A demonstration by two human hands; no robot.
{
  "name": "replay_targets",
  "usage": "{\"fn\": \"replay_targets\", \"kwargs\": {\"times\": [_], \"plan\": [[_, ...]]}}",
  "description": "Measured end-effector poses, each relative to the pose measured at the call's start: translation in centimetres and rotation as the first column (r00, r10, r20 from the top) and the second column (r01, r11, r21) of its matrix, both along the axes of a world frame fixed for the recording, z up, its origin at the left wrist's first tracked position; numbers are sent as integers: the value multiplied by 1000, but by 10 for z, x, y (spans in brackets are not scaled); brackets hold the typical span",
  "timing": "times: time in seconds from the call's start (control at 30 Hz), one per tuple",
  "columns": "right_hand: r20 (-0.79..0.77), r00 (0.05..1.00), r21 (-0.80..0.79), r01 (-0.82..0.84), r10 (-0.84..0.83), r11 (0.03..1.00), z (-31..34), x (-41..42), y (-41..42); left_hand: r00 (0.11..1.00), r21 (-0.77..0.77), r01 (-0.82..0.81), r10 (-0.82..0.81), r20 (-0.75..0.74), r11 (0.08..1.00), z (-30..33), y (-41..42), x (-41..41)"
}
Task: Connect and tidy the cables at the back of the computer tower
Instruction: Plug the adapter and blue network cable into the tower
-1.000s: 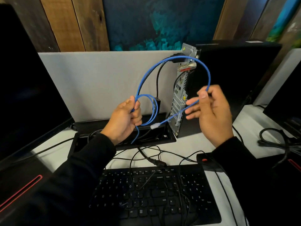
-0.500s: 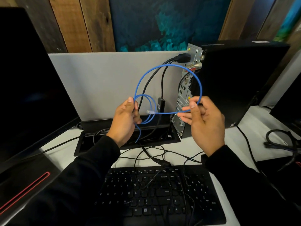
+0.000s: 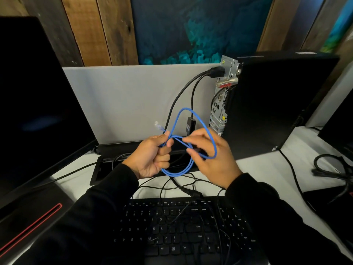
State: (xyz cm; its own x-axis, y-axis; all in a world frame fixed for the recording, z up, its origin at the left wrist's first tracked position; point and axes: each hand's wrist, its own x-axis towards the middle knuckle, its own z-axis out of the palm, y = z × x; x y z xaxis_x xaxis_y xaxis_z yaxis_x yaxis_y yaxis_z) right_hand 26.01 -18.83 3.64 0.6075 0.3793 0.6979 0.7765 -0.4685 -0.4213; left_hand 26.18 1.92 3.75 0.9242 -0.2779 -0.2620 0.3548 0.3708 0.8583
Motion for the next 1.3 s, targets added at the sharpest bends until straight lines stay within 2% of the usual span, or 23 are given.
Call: {"fn": "replay_targets", "kwargs": {"times": [0.07,0.23,0.33,0.47,0.57,0.7,0.8,0.83,0.9,1.0,1.07,1.13,1.23,1.3], "plan": [[-56,995,-70,-82,78,994,-3,-4,10,1000,60,30,-30,3,998,1,-4,-2],[-370,915,6,-172,162,985,-3,-7,22,987,161,154,-159,20,975,4,-13,-5],[-451,861,-6,-267,236,964,3,-7,20,981,78,191,-191,-1,978,3,-5,-5],[-567,773,126,-259,284,958,10,2,10,976,-67,217,-216,16,974,5,7,-5],[-519,811,105,-254,271,961,6,5,4,992,-168,122,-123,2,978,10,12,-5],[-433,889,123,-103,147,987,-1,9,-7,988,-281,-151,158,0,948,14,22,8],[-250,949,98,220,-190,971,-8,21,-24,929,-282,-361,367,-33,889,13,38,20],[-200,921,90,357,-334,930,-9,26,-32,903,-282,-423,428,-49,861,13,44,23],[-195,820,61,558,-539,827,-7,31,-46,852,-311,-513,518,-74,800,14,55,26],[-156,725,-66,670,-671,739,-3,31,-63,807,-382,-569,584,-87,728,17,71,25],[-67,710,-165,685,-701,709,0,28,-69,808,-439,-550,585,-66,710,19,76,20],[23,746,-255,648,-666,717,2,25,-69,828,-507,-488,561,-11,710,21,77,15],[49,895,-436,419,-444,797,-2,17,-55,843,-518,-375,516,156,769,26,68,10],[-4,963,-553,223,-271,803,-5,7,-41,817,-387,-373,496,294,843,28,55,10]]}}
